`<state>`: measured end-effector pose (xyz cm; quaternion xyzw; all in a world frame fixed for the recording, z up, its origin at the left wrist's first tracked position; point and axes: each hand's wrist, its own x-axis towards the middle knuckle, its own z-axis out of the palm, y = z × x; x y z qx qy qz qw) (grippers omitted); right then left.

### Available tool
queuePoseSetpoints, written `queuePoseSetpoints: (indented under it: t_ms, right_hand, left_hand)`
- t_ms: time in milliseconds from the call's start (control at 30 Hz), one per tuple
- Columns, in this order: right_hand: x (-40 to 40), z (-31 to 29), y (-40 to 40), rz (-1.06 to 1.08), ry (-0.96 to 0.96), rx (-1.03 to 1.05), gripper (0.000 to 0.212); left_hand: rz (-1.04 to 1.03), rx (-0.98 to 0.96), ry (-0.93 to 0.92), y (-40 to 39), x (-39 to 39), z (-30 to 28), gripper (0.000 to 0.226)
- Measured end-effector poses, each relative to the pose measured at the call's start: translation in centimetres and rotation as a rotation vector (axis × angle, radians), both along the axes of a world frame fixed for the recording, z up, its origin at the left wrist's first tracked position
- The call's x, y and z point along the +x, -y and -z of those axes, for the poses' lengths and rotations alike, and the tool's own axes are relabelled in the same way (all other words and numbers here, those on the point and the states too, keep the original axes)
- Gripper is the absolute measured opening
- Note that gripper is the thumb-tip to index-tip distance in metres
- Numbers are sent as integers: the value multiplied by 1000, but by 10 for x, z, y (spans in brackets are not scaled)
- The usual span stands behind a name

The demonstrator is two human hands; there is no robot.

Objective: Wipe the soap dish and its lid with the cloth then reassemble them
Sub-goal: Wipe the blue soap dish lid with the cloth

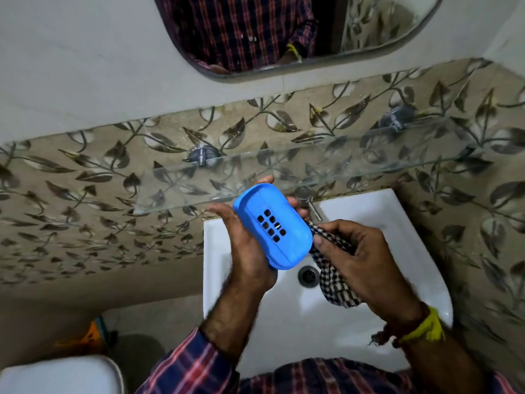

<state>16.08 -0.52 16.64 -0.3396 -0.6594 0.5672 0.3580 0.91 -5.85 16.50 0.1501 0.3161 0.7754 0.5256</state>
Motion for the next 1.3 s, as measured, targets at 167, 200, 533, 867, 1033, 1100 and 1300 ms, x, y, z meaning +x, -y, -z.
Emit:
queuePoseSetpoints:
  t_ms: [167, 200, 533, 867, 1033, 1100, 1300]
  right_hand:
    - [-10, 2, 10, 102, 121, -1, 7]
    - [-10, 3, 14, 86, 129, -25, 6]
    - [-20, -32, 17, 116, 404, 679, 28]
    - [-26, -25, 15, 142, 488, 749, 24]
    - [-32, -29, 15, -69, 387, 815, 26]
    - [-23, -27, 14, -40, 482, 837, 31]
    - [-38, -33, 9, -63, 371, 807, 32]
  left_hand:
    - [-111, 11, -7, -5, 4, 4, 89]
    - [-139, 23, -1, -7, 2, 3, 85]
    - [-76, -126, -142, -7, 13, 9, 69]
    - [-56, -262, -181, -5, 17, 6, 63]
    - [-36, -262, -174, -4, 19, 13, 61]
    - [-25, -260, -165, -2, 14, 13, 60]
    - [14, -292, -163, 1, 18, 16, 59]
